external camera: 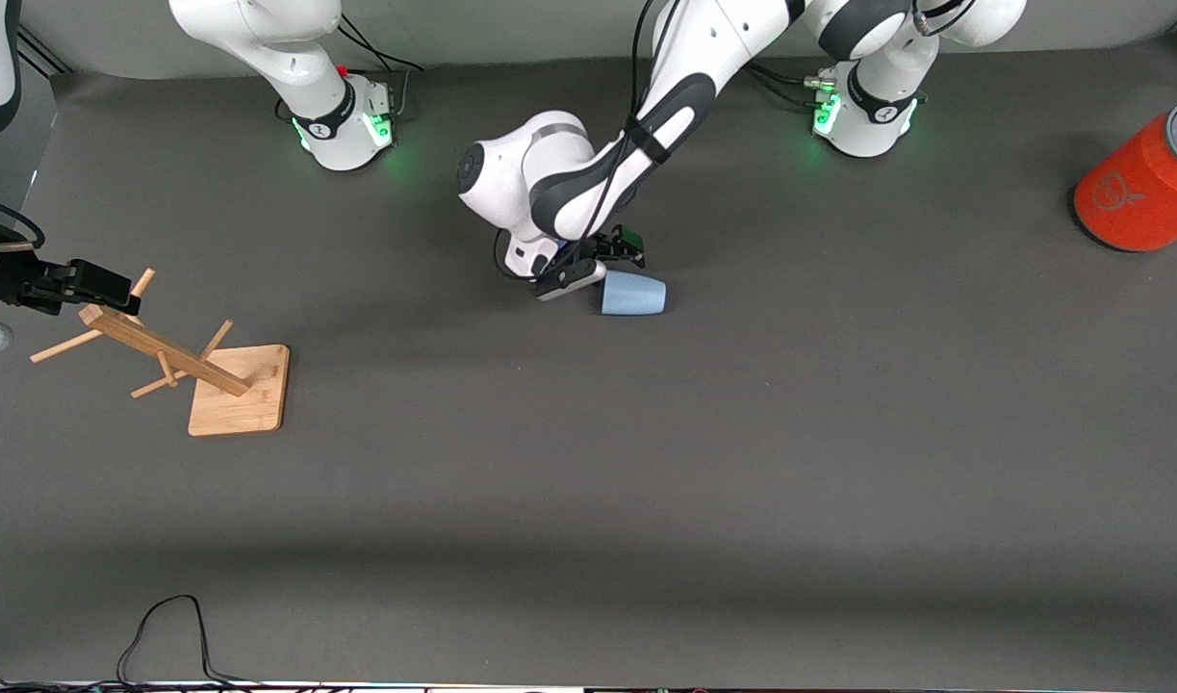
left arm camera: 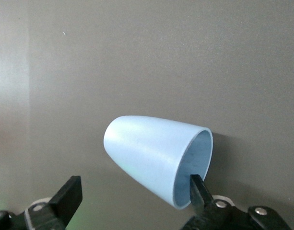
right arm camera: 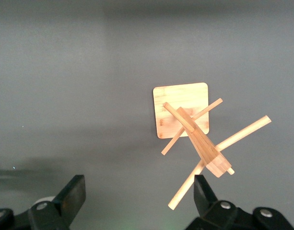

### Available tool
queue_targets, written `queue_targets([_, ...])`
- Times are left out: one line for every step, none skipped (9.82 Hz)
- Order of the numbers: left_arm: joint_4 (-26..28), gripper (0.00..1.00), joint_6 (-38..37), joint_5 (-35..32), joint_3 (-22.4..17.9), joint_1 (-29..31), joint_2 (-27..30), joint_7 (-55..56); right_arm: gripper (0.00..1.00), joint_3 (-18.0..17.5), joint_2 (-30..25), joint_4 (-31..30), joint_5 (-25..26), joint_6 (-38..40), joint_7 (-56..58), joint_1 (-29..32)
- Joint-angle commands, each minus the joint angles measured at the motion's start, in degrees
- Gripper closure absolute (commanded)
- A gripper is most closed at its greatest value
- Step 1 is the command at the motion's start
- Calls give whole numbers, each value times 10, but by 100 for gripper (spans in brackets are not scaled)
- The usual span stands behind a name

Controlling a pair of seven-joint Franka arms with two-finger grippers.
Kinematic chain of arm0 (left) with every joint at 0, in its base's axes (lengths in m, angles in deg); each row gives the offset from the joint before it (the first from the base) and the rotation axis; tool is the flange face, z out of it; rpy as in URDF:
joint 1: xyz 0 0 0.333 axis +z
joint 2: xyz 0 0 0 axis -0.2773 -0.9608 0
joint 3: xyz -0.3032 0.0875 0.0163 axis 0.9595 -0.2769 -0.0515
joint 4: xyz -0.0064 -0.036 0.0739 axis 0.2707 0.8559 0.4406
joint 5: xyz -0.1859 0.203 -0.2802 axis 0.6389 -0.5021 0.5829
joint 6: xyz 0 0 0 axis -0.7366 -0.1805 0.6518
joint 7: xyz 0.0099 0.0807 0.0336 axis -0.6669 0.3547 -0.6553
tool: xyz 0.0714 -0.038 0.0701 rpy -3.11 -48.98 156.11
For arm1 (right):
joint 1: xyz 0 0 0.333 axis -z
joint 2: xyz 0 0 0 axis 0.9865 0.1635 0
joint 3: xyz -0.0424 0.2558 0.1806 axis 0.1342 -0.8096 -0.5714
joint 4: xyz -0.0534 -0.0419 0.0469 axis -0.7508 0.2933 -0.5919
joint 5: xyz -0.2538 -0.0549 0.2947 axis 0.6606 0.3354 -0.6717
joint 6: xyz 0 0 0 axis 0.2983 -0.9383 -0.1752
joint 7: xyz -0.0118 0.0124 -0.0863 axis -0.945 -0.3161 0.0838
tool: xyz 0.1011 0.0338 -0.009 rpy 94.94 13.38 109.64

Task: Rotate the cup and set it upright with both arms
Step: 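Reach the left gripper to the lying cup and grasp its rim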

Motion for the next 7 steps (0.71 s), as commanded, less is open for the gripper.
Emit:
queue_targets([-25,36,-16,-11,-8,-13,-12,20,0,-7,-14,-10,-1,-7,20,5])
queue_targets([-25,72,-18,-10,-8,-11,-14,26,0,-5,-15,-9,-1,-7,25,4])
queue_targets([-24,100,-17,-11,-8,-8,-17,23,0,-4,-16,-9,-1,-7,26,3])
queue_targets([-25,100,-18,-10,-17,-6,-17,19,0,-3,-16,-9,-1,-6,26,2])
queue_targets([-25,100,-18,-10,-22,-6,-14,16,0,-3,-16,-9,-1,-6,26,2])
queue_targets([-26,100,-19,-10,-23,-5,-11,10,0,-3,-16,-9,0,-6,26,0])
queue_targets([-35,100,-30,-8,-23,0,-6,-1,0,-1,-17,-9,0,-6,25,-4])
